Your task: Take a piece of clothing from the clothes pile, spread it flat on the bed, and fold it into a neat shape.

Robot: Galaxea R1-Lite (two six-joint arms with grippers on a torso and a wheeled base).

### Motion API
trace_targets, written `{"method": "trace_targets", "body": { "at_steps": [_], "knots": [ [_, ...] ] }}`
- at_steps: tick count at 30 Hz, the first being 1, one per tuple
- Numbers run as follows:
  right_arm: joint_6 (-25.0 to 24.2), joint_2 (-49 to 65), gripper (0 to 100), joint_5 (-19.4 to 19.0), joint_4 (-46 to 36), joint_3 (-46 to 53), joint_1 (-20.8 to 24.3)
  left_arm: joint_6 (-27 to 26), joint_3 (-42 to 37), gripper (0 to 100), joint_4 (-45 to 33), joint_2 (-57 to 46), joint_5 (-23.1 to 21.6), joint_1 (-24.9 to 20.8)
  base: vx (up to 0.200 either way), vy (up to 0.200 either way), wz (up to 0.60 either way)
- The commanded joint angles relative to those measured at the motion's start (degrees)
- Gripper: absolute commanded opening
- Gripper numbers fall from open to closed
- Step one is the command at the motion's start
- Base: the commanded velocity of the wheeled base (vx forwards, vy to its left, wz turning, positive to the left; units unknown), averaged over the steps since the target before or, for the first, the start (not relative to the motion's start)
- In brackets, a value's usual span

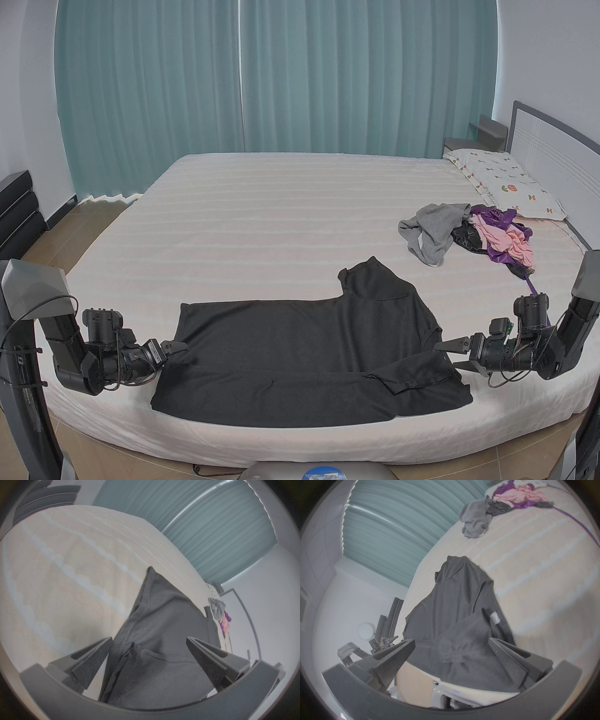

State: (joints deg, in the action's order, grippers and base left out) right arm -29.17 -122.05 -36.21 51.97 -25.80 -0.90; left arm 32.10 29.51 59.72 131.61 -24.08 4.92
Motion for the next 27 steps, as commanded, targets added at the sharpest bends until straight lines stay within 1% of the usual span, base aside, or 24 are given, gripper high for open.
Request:
{"method": "trace_targets", "body": {
  "at_steps": [1, 2, 3, 4, 6, 7, 8, 9, 10, 12, 13, 15, 19, 21, 24, 27],
  "knots": [
    [-5.11, 6.56, 100, 2.98, 2.17, 6.72, 5.12, 3.76, -2.79, 100, 0.04, -4.96, -0.88, 2.72, 0.0, 0.0, 0.0],
    [-5.9, 5.77, 100, 6.67, 5.07, 8.92, 7.05, 3.94, -4.03, 100, 0.13, -5.75, -1.68, 3.51, 0.0, 0.0, 0.0],
    [-6.25, 4.72, 100, 8.78, 7.89, 10.77, 8.81, 4.2, -4.46, 100, 0.04, -6.45, -1.94, 3.86, 0.0, 0.0, 0.0],
    [-6.86, 3.58, 100, 10.37, 10.96, 12.52, 10.22, 4.73, -4.99, 100, 0.04, -7.07, -2.11, 4.04, 0.0, 0.0, 0.0],
    [-9.68, 2.52, 100, 12.04, 16.15, 14.72, 12.42, 6.4, -6.05, 100, 0.04, -7.68, -2.11, 3.95, 0.0, 0.0, 0.0],
    [-14.77, 2.17, 100, 14.23, 21.6, 16.48, 15.14, 8.24, -7.1, 100, 0.04, -8.47, -2.11, 3.95, 0.0, 0.0, 0.0],
    [-18.2, 1.73, 100, 15.9, 24.5, 17.45, 16.72, 9.3, -7.63, 100, 0.13, -9.09, -2.11, 3.86, 0.0, 0.0, 0.0],
    [-19.08, 1.55, 100, 16.52, 25.46, 17.71, 17.16, 9.56, -7.8, 100, 0.04, -9.18, -2.2, 3.86, 0.0, 0.0, 0.0],
    [-23.56, -0.73, 100, 20.12, 29.86, 19.47, 19.53, 11.06, -9.12, 100, 0.04, -10.23, -2.2, 3.95, 0.0, 0.0, 0.0],
    [-24.18, -3.98, 100, 23.29, 34.16, 21.31, 21.2, 11.5, -10.79, 100, 0.13, -10.94, -2.82, 3.95, 0.0, 0.0, 0.0],
    [-24.44, -5.39, 100, 24.25, 36.19, 22.02, 21.73, 11.58, -11.32, 100, 0.13, -11.29, -3.17, 4.04, 0.0, 0.0, 0.0],
    [-24.79, -7.06, 100, 25.48, 38.03, 23.25, 22.17, 11.58, -12.11, 100, 0.13, -11.81, -3.52, 4.04, 0.0, 0.0, 0.0],
    [-26.73, -7.23, 100, 25.57, 37.86, 23.69, 22.26, 11.67, -12.11, 100, 0.04, -11.99, -3.7, 3.78, 0.0, 0.0, 0.0],
    [-29.98, -7.06, 100, 25.57, 37.86, 23.16, 22.61, 11.67, -12.11, 100, 0.04, -11.55, -3.7, 3.69, 0.0, 0.0, 0.0],
    [-30.68, -7.23, 100, 25.48, 37.86, 21.93, 22.44, 11.58, -12.02, 100, 0.13, -11.46, -3.78, 3.69, -0.2, 0.0, 0.0],
    [-30.59, -8.64, 100, 25.57, 37.86, 19.73, 22.44, 11.5, -11.94, 100, 0.04, -11.38, -3.78, 3.69, 0.0, 0.0, 0.0]
  ]
}}
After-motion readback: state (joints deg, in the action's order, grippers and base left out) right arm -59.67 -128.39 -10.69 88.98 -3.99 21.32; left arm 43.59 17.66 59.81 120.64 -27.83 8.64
